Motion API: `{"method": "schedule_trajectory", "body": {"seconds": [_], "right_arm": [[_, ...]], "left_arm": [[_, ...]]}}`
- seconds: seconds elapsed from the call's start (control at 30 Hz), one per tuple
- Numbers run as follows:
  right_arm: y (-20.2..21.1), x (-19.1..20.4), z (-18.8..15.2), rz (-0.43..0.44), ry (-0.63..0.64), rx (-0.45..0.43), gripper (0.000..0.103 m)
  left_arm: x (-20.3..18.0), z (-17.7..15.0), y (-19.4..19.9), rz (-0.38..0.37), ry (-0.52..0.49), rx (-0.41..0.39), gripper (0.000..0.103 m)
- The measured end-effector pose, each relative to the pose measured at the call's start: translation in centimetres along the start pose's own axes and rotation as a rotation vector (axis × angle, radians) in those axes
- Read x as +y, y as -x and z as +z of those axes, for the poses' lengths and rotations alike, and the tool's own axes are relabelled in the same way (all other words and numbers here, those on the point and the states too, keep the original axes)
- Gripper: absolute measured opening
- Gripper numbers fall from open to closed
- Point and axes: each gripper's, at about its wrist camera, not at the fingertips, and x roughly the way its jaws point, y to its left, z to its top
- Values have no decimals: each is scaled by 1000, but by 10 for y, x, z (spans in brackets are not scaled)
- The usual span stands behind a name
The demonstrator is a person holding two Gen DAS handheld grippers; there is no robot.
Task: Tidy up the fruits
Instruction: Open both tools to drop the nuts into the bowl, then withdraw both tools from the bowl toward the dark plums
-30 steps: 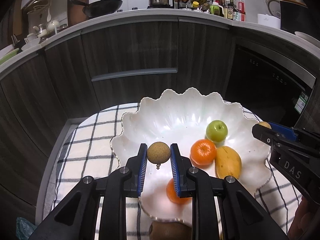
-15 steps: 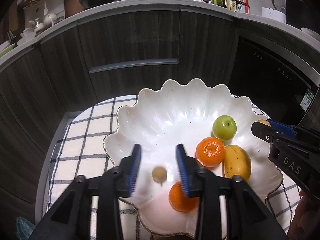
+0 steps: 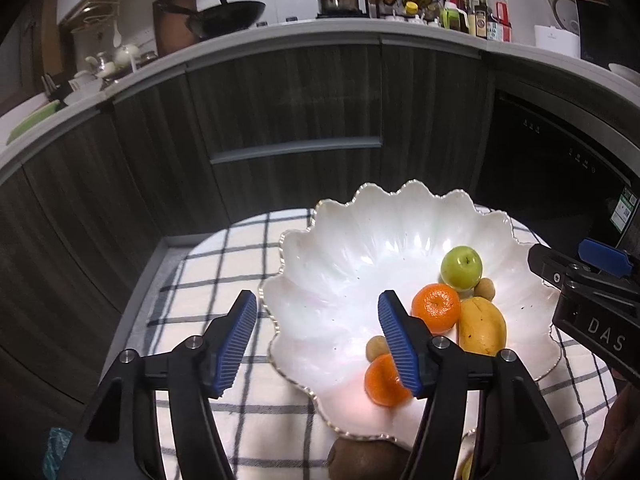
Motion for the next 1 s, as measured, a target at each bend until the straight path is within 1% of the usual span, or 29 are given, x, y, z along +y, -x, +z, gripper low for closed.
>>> {"method": "schedule_trajectory", "body": {"seconds": [0.2,0.23,0.3,0.47,0.7,0.8,1.0], "right_arm": [[28,2,-7,4,-13,-23,66],[32,2,-8,3,-13,-26,66],[42,3,-11,1,-10,-34,66],[63,8,-23,12,12,-43,66],[80,10,-45,24,24,-24,66],[85,12,-56,29,36,-17,66],[89,19,-77,35,69,2,66]], "left_arm": [[8,-2,32,44,6,-35,70],[9,-4,37,49,9,-40,73],[12,-7,48,54,14,-47,76],[18,-22,70,70,16,-46,76],[19,-41,86,80,12,-35,77],[20,-51,91,67,2,-39,84],[22,-69,94,52,-5,-30,84]]}}
